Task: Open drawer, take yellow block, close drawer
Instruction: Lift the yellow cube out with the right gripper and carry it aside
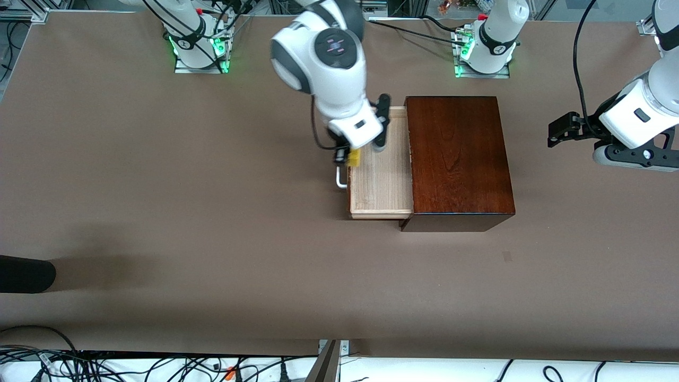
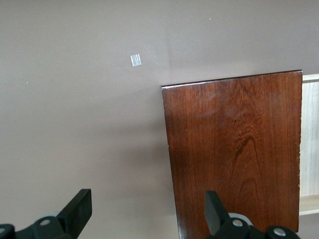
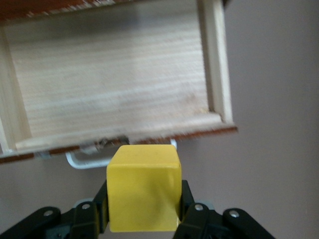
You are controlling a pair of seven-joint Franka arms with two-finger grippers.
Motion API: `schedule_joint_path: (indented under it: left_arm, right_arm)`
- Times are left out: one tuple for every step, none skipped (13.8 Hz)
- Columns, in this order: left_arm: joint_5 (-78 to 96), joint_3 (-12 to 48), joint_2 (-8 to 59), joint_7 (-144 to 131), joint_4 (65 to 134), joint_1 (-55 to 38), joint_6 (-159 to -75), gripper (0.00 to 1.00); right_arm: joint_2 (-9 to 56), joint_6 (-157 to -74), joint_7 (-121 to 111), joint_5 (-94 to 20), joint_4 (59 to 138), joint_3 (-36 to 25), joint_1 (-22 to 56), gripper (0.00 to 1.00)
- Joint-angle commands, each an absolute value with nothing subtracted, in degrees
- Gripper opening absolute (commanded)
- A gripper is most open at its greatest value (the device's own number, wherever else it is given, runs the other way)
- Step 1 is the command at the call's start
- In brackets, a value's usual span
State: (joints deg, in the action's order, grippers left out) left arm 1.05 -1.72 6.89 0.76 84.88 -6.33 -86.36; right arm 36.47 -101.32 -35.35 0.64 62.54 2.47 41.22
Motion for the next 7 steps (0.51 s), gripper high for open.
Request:
schedule_joint_path:
  left_arm:
    - [0.44, -1.85, 5.45, 1.76, 85.96, -6.5, -86.4, 1.0]
    - [0.44, -1.85, 5.45, 1.76, 85.96, -6.5, -86.4, 1.0]
    - [0.53, -1.85, 5.45, 1.76, 85.96, -6.5, -86.4, 1.0]
    - [0.7, -1.85, 5.54, 1.76, 85.96, -6.59, -86.48, 1.0]
    - [0.79, -1.85, 5.54, 1.76, 85.96, -6.59, -86.57, 1.0]
    - [0.79, -1.85, 5.62, 1.76, 85.96, -6.68, -86.75, 1.0]
    - [0.79, -1.85, 6.15, 1.58, 85.87, -6.85, -86.84, 1.0]
  right_arm:
    - [34.9, -98.01, -34.98, -0.88, 62.58, 2.99, 34.83, 0.14]
    - [34.46, -97.48, -34.98, -1.31, 62.58, 2.99, 32.63, 0.15]
    - [33.76, -97.12, -34.72, -1.93, 62.75, 2.99, 30.61, 0.15]
    - [33.23, -96.51, -34.54, -2.46, 63.1, 2.73, 28.5, 0.14]
    - [33.05, -95.72, -34.37, -2.72, 63.11, 2.55, 26.3, 0.14]
    - [33.05, -95.28, -34.37, -2.72, 63.11, 2.55, 24.37, 0.14]
    - [32.87, -94.4, -34.28, -2.55, 63.11, 2.46, 22.87, 0.14]
